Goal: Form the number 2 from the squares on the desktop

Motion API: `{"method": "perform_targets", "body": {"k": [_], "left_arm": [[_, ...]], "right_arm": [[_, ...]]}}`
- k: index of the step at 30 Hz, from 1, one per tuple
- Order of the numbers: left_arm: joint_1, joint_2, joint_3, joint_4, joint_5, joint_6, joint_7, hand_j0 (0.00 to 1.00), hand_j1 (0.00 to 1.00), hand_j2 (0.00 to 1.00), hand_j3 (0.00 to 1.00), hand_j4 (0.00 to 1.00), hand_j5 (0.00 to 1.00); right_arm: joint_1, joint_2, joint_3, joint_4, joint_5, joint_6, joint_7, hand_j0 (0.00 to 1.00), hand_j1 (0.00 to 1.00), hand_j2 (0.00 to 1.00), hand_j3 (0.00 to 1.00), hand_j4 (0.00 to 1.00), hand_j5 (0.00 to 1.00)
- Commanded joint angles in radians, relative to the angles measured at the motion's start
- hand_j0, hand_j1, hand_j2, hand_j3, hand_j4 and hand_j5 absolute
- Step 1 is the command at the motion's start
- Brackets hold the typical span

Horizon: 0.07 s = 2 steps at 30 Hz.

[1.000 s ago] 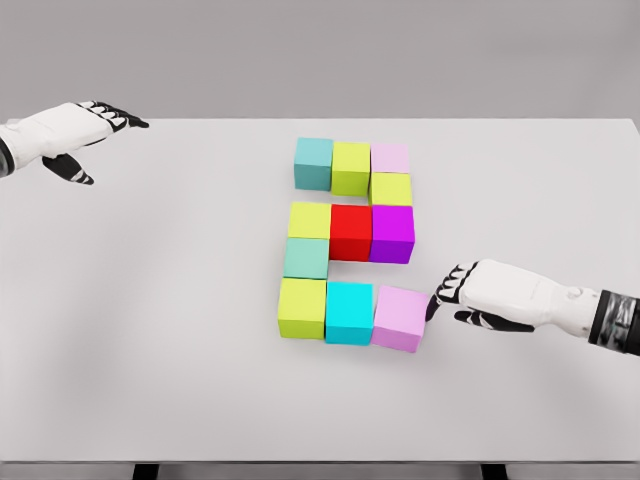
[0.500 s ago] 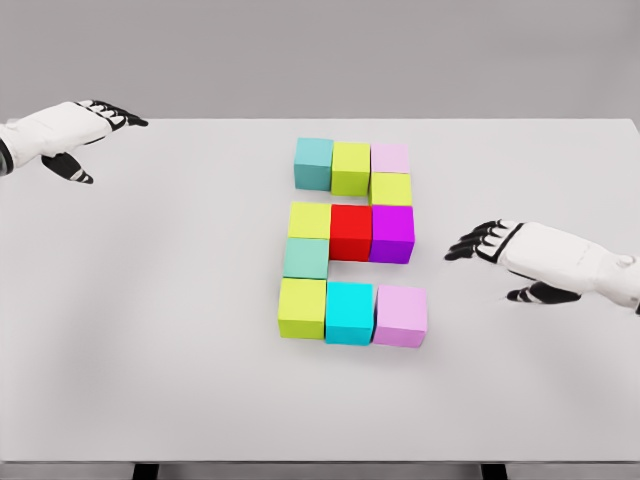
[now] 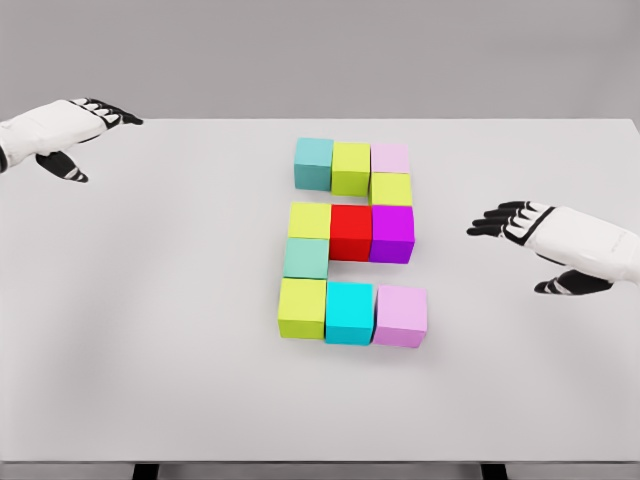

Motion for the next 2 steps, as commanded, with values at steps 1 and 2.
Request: {"method": "perform_targets", "body": {"k": [1,2], "left_arm": [[0.000,0.003,0.003,0.000,0.007,0.001,0.001,1.00,1.00,1.00,1.00,1.00,1.00],[0.000,0.003,0.003,0.000,0.007,0.001,0.001,1.00,1.00,1.00,1.00,1.00,1.00]], "right_arm": [[-0.002,0.000,0.000,-0.001,-0.007,0.003,0.000,1.00,1.00,1.00,1.00,1.00,1.00],[-0.002,0.000,0.000,-0.001,-0.007,0.003,0.000,1.00,1.00,1.00,1.00,1.00,1.00]]}}
